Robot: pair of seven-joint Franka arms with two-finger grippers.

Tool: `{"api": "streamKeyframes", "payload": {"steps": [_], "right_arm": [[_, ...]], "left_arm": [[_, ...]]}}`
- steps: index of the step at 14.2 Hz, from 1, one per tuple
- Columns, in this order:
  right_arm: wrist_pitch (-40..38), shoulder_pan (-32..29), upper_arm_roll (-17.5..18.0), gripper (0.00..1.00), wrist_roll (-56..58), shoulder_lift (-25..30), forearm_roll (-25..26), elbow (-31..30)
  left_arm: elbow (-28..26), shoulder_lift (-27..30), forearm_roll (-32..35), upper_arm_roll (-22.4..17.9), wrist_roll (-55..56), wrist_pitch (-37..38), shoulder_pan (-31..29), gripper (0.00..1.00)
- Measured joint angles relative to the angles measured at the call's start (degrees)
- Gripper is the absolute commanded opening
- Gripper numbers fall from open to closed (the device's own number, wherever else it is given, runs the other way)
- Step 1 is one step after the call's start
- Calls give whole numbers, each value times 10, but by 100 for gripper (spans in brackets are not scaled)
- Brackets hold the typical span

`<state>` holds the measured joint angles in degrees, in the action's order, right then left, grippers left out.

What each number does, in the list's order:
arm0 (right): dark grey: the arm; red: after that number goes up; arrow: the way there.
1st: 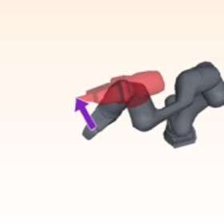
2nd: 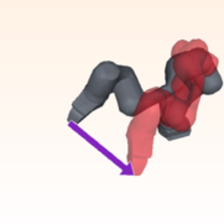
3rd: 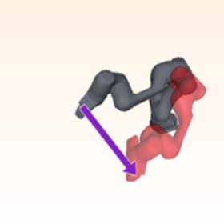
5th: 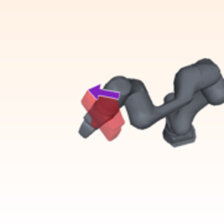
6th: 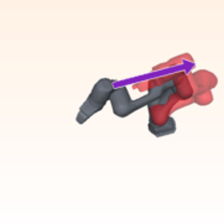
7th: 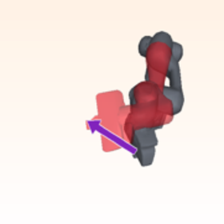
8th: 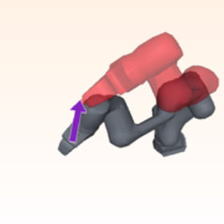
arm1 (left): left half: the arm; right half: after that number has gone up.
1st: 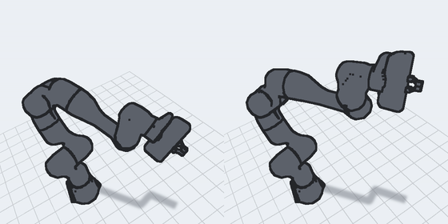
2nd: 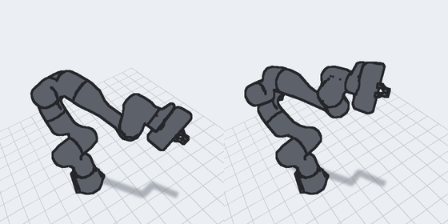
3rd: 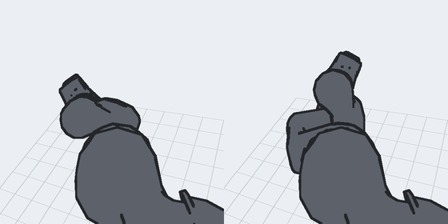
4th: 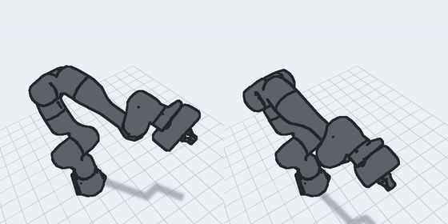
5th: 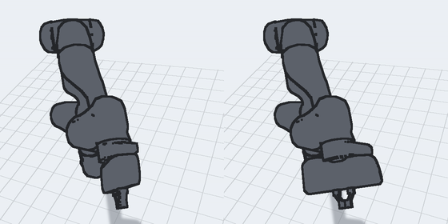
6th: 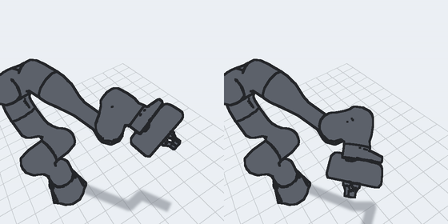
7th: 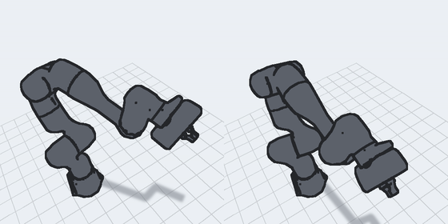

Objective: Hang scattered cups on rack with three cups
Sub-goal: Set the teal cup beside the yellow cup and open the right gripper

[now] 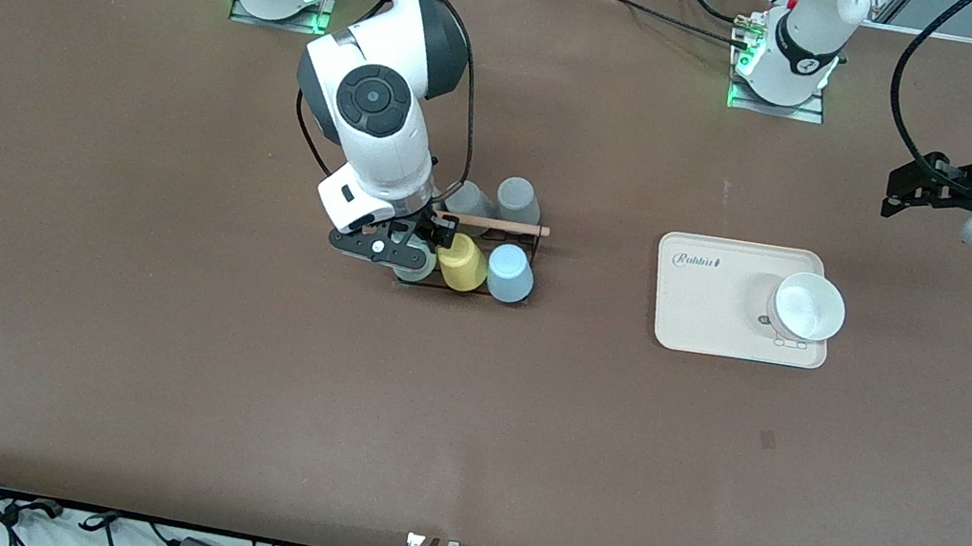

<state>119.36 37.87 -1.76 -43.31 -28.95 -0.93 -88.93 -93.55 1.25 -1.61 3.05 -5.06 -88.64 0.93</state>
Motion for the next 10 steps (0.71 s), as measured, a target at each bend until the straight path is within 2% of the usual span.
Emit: {"api": "streamKeyframes", "payload": {"steps": [7,10], "right_arm": [[0,-1,-4,15,0,-18,0,0],[0,0,-4,25,0,-26,0,-1]], "left_arm": [[0,0,0,4,0,0,2,100],[0,0,0,5,-1,0,2,100]]}}
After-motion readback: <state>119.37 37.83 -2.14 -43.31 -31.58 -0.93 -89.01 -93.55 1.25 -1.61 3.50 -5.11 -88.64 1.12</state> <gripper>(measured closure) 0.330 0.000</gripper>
